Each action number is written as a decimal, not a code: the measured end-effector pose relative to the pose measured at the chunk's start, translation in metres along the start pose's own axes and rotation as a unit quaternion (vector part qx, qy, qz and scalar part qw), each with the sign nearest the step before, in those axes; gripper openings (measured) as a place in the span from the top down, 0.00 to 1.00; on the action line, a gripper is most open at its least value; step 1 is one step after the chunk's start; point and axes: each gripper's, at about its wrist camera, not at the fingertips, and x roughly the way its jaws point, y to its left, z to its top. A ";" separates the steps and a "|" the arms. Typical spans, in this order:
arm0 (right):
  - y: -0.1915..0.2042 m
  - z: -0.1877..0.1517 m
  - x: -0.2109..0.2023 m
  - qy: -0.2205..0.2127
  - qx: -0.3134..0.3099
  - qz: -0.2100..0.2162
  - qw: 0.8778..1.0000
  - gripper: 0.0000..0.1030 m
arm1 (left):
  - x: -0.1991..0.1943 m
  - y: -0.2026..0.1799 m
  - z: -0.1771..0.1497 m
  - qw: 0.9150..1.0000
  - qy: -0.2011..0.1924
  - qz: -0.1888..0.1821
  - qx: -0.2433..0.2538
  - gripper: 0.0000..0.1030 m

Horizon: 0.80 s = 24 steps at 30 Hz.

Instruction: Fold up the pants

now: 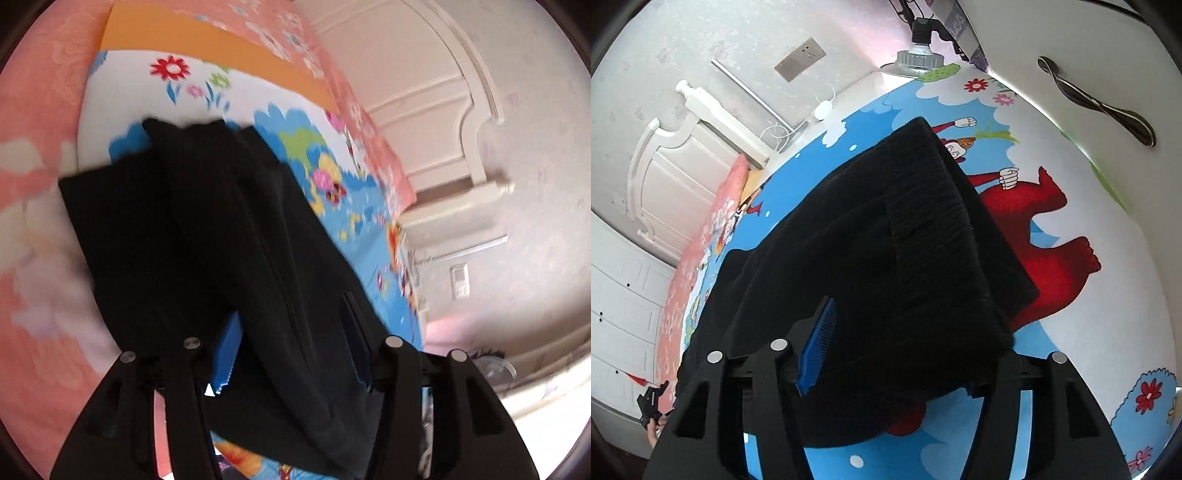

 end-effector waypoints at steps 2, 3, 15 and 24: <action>0.002 0.001 0.000 -0.006 -0.007 -0.026 1.000 0.74 | 0.003 0.008 0.017 1.000 0.019 -0.015 -0.007 0.49; 0.000 0.003 0.000 -0.005 -0.004 -0.026 1.000 0.76 | 0.009 0.014 0.022 0.999 0.033 -0.004 -0.022 0.51; 0.060 0.087 -0.044 -0.062 -0.070 0.035 0.995 0.83 | -0.052 -0.100 0.085 0.995 -0.014 -0.002 0.100 0.96; 0.001 0.034 0.001 0.033 -0.059 -0.036 0.997 0.83 | -0.035 0.044 -0.001 0.998 0.042 0.054 -0.002 0.88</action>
